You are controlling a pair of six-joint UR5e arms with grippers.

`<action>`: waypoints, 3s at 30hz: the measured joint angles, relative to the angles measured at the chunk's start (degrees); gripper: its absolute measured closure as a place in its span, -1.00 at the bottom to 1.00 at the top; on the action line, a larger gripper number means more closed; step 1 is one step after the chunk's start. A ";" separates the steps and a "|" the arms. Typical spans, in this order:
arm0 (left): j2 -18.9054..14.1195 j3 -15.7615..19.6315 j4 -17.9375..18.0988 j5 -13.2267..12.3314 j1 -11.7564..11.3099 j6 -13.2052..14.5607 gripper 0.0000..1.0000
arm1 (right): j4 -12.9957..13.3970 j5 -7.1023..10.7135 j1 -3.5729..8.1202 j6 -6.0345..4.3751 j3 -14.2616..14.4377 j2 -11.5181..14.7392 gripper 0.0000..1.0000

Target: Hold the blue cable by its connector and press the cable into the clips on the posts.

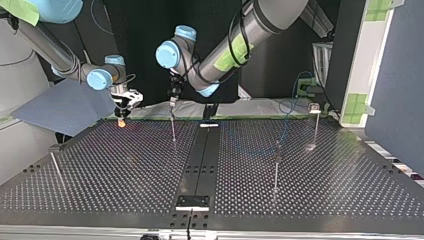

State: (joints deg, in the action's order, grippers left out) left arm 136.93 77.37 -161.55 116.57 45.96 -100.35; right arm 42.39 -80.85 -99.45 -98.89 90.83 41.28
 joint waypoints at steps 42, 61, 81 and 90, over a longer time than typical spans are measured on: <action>-21.75 21.76 2.54 0.12 -4.61 1.49 -1.00 | -2.09 0.42 -0.22 -0.30 0.01 0.01 1.00; -31.73 31.73 4.05 0.38 -4.45 -1.46 -1.00 | -2.83 0.33 0.07 -0.10 0.01 0.08 1.00; -41.97 42.02 9.91 5.40 -5.30 -0.88 -1.00 | -3.44 0.31 0.19 -0.26 -0.05 0.16 1.00; -45.03 46.85 10.96 4.18 -5.70 -0.62 -1.00 | -3.70 0.39 0.10 -0.27 -0.02 0.17 1.00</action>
State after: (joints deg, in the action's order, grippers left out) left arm 91.89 124.23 -150.59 120.74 40.27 -100.98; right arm 38.69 -80.47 -99.35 -99.16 90.81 41.45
